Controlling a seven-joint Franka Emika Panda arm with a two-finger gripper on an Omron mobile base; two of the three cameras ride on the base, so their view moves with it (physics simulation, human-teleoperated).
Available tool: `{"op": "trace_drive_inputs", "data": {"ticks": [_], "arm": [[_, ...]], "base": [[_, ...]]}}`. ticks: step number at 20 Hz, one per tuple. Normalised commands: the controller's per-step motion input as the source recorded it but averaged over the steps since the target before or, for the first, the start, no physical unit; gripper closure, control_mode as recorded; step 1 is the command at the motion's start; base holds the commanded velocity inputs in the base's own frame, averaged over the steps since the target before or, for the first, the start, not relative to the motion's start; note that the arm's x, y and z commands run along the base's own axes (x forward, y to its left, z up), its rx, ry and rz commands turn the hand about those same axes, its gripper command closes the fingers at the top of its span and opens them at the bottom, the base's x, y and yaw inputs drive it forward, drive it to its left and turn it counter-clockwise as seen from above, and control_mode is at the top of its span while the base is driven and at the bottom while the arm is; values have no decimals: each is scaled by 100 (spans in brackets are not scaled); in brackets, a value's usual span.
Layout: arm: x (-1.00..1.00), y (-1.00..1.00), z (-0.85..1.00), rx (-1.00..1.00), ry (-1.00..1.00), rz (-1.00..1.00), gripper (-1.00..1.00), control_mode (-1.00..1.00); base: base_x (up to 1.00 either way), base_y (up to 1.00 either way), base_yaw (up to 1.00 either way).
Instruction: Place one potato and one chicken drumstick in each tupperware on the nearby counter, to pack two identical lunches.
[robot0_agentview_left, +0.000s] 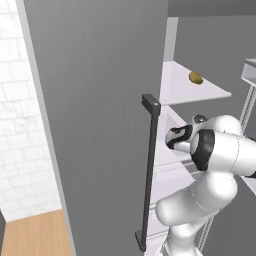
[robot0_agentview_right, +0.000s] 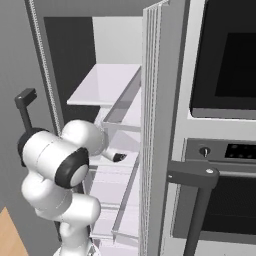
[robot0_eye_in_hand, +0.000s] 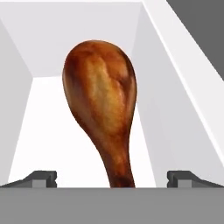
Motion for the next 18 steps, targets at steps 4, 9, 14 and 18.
{"op": "trace_drive_inputs", "data": {"ticks": [4,9,14,18], "arm": [[34,-6,-26,0,0,5,-100,-100],[31,0,-39,0,4,4,100,-100],[28,7,-60,0,12,1,100,-100],[1,29,-69,0,8,0,100,-100]], "base": [[0,0,0],[0,0,0],[0,0,0],[0,0,0]]}}
